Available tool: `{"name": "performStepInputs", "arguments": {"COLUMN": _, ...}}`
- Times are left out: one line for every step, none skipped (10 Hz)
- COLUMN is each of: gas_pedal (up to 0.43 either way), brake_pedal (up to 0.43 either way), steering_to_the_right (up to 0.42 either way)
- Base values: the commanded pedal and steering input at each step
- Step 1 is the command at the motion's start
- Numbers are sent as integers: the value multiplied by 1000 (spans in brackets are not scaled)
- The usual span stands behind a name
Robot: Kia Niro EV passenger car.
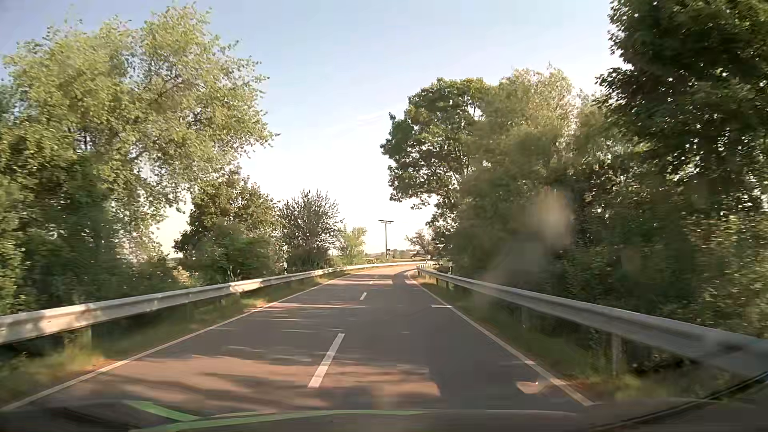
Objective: Follow the waypoints while adhering to traffic rules and regulations
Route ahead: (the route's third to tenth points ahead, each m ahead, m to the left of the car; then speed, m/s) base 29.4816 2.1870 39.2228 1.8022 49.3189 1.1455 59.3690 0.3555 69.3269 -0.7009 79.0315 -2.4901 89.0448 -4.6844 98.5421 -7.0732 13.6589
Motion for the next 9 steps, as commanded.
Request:
{"name": "performStepInputs", "arguments": {"gas_pedal": 248, "brake_pedal": 0, "steering_to_the_right": 0}}
{"name": "performStepInputs", "arguments": {"gas_pedal": 248, "brake_pedal": 0, "steering_to_the_right": 0}}
{"name": "performStepInputs", "arguments": {"gas_pedal": 248, "brake_pedal": 0, "steering_to_the_right": 0}}
{"name": "performStepInputs", "arguments": {"gas_pedal": 248, "brake_pedal": 0, "steering_to_the_right": 0}}
{"name": "performStepInputs", "arguments": {"gas_pedal": 248, "brake_pedal": 0, "steering_to_the_right": 0}}
{"name": "performStepInputs", "arguments": {"gas_pedal": 248, "brake_pedal": 0, "steering_to_the_right": 1}}
{"name": "performStepInputs", "arguments": {"gas_pedal": 248, "brake_pedal": 0, "steering_to_the_right": 1}}
{"name": "performStepInputs", "arguments": {"gas_pedal": 248, "brake_pedal": 0, "steering_to_the_right": 1}}
{"name": "performStepInputs", "arguments": {"gas_pedal": 248, "brake_pedal": 0, "steering_to_the_right": 3}}
